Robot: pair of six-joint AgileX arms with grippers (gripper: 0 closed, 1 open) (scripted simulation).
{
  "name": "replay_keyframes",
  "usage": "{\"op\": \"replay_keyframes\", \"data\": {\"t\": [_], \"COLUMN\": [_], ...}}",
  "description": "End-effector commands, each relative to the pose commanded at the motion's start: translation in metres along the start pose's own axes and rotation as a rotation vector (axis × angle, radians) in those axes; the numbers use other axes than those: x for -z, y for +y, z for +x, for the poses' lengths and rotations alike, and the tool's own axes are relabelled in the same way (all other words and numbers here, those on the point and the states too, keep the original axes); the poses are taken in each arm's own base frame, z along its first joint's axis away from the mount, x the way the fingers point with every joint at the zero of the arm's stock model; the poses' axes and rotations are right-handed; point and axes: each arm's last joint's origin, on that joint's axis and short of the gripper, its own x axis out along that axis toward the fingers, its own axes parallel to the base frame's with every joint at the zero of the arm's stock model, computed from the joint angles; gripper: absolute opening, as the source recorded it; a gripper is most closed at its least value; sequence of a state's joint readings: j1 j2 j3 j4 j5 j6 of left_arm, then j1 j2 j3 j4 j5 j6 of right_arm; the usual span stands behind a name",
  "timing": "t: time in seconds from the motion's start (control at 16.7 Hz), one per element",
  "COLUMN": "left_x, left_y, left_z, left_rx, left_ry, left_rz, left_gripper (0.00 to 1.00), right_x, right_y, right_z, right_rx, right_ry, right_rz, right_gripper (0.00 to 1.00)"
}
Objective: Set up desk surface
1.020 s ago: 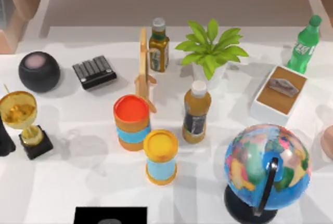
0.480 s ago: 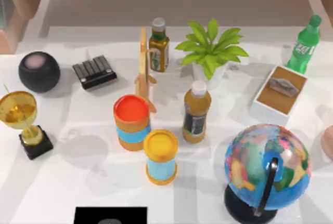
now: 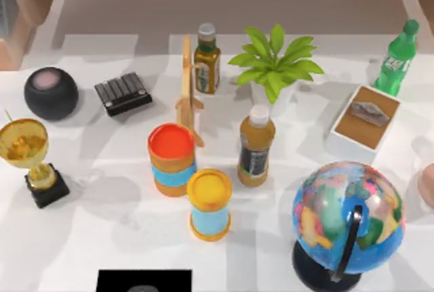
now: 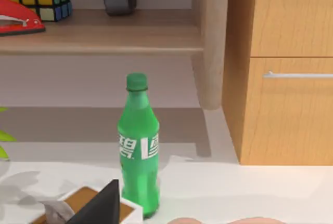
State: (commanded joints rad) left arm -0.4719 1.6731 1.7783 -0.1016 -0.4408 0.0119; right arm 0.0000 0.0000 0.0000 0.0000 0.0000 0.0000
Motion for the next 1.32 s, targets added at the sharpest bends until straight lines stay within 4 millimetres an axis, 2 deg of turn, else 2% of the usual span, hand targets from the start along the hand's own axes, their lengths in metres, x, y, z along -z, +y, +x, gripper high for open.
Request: {"op": "replay_keyframes", "data": {"t": [0.18, 0.42, 0.9, 1.32], "left_x": [0.005, 0.015, 0.016, 0.016], "left_y": [-0.041, -0.074, -0.077, -0.078], "left_z": [0.035, 0.056, 0.060, 0.078], "left_rx": [0.001, 0.003, 0.003, 0.004], "left_ry": [-0.007, -0.014, -0.014, -0.015], "left_rz": [-0.003, -0.008, -0.009, -0.009], "left_gripper": [1.00, 1.00, 1.00, 1.00], "right_x": [0.000, 0.000, 0.000, 0.000], "right_y": [0.000, 0.000, 0.000, 0.000], "right_z": [0.000, 0.000, 0.000, 0.000], "right_rx": [0.000, 0.000, 0.000, 0.000], "right_ry": [0.000, 0.000, 0.000, 0.000], "right_rz": [0.000, 0.000, 0.000, 0.000], "right_gripper": [1.00, 1.00, 1.00, 1.00]}}
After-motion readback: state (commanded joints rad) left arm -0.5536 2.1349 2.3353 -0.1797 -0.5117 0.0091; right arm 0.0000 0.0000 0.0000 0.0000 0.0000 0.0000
